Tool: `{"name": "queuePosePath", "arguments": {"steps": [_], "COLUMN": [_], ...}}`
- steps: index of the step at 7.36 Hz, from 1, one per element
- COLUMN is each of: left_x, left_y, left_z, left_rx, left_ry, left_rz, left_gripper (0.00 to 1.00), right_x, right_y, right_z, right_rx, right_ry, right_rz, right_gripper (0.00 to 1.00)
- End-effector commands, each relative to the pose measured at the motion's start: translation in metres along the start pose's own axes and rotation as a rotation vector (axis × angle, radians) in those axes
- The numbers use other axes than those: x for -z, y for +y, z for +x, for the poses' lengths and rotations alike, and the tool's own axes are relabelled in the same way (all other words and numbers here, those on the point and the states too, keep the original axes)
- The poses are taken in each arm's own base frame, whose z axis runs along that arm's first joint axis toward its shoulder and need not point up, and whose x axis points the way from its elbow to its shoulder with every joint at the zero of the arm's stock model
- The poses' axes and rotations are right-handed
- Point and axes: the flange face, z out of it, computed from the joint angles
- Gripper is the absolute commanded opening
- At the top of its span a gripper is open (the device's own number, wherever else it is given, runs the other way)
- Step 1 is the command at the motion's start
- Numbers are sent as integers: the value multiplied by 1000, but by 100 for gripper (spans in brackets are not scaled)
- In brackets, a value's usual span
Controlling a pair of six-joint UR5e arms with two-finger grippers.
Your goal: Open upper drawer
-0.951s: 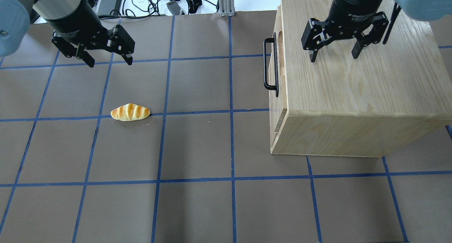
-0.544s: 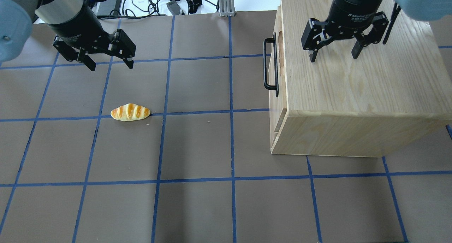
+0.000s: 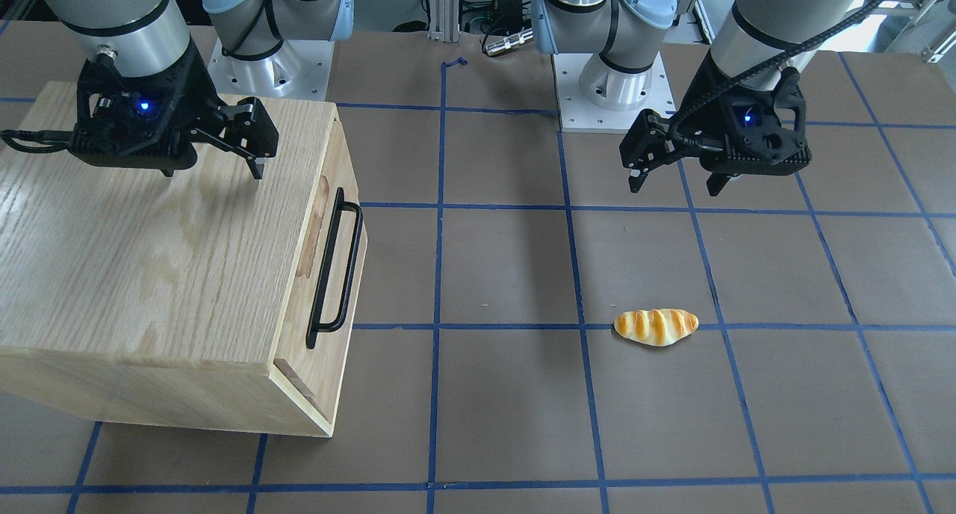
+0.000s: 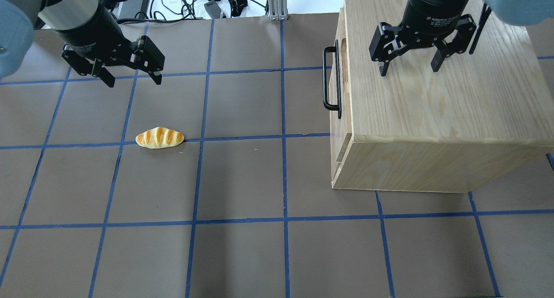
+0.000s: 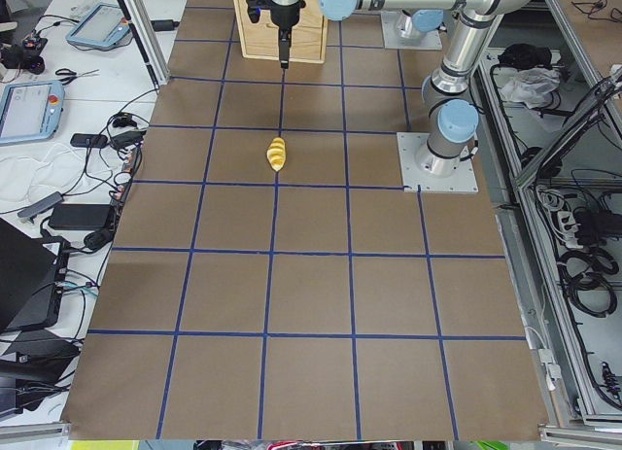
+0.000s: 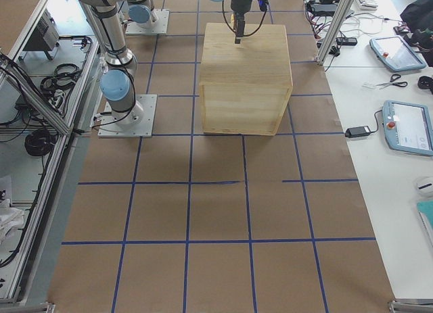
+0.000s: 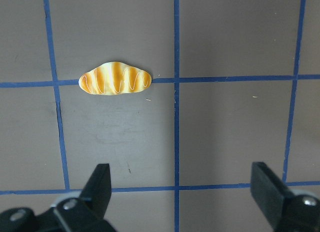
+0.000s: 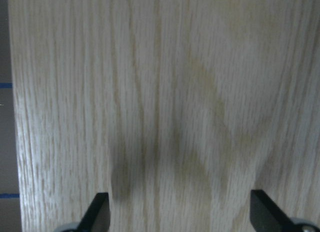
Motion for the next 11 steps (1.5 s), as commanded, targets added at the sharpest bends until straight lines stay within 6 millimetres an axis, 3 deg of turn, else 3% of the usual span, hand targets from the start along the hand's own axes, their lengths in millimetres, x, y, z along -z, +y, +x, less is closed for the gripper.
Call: {"name": "queuePosePath", "arguments": {"steps": [1, 4, 7, 11], "left_x": [-2, 4, 5, -9], "left_y": [0, 9, 6, -7], "left_z": [0, -6, -4, 19], "left_rx": [12, 31, 26, 47], "left_ry": [11, 15, 5, 12], "left_rz": [-2, -73, -62, -6], "left_gripper": [100, 100, 100, 100], "right_x": [0, 0, 0, 0], "right_y": [0, 0, 0, 0], "right_z": [0, 0, 0, 0], "right_rx": [0, -1, -1, 0], "right_ry": [0, 0, 0, 0], "right_rz": [0, 0, 0, 0], "right_gripper": [100, 100, 100, 100]}}
